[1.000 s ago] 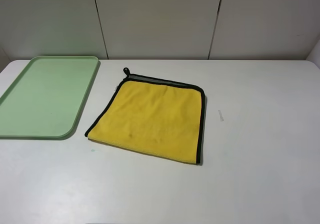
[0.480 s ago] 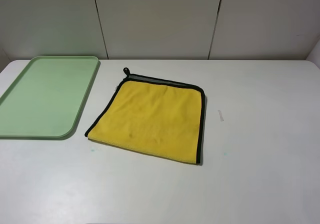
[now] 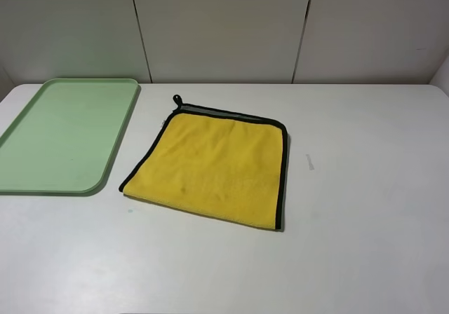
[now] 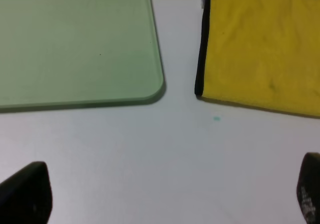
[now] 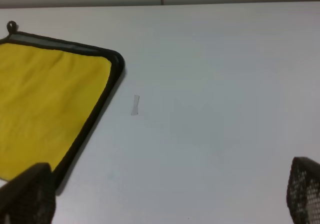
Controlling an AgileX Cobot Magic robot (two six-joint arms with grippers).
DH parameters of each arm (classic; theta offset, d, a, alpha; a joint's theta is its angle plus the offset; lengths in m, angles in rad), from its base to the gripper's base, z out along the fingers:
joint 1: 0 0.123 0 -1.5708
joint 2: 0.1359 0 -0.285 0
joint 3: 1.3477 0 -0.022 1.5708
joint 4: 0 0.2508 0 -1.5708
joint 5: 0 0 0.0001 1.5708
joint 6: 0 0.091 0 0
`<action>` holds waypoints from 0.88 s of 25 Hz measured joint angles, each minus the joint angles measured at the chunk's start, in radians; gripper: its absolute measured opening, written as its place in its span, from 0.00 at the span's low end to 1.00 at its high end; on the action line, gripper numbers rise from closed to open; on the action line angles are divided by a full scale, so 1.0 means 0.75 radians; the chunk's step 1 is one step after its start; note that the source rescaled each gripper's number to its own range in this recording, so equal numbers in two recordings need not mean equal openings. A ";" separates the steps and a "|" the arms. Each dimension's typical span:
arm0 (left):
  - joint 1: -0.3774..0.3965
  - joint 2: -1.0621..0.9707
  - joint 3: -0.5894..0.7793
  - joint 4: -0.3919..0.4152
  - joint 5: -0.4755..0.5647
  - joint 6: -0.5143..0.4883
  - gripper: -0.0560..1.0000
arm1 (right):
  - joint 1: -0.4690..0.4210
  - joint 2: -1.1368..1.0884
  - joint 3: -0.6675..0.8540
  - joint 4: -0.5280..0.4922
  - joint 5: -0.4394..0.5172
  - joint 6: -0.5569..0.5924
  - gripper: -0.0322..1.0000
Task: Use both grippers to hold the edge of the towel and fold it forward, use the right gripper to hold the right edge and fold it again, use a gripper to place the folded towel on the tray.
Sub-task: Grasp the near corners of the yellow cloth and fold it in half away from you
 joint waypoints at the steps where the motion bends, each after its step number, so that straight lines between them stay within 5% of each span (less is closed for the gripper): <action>1: 0.000 0.000 0.000 0.000 0.000 0.000 0.98 | 0.000 0.000 0.000 0.000 0.000 0.000 1.00; 15: 0.000 0.008 0.000 -0.022 -0.005 0.013 0.98 | 0.000 0.000 0.000 0.094 0.000 -0.041 1.00; 22: 0.000 0.213 -0.017 -0.037 -0.028 0.195 0.98 | 0.000 0.217 -0.043 0.218 -0.027 -0.230 1.00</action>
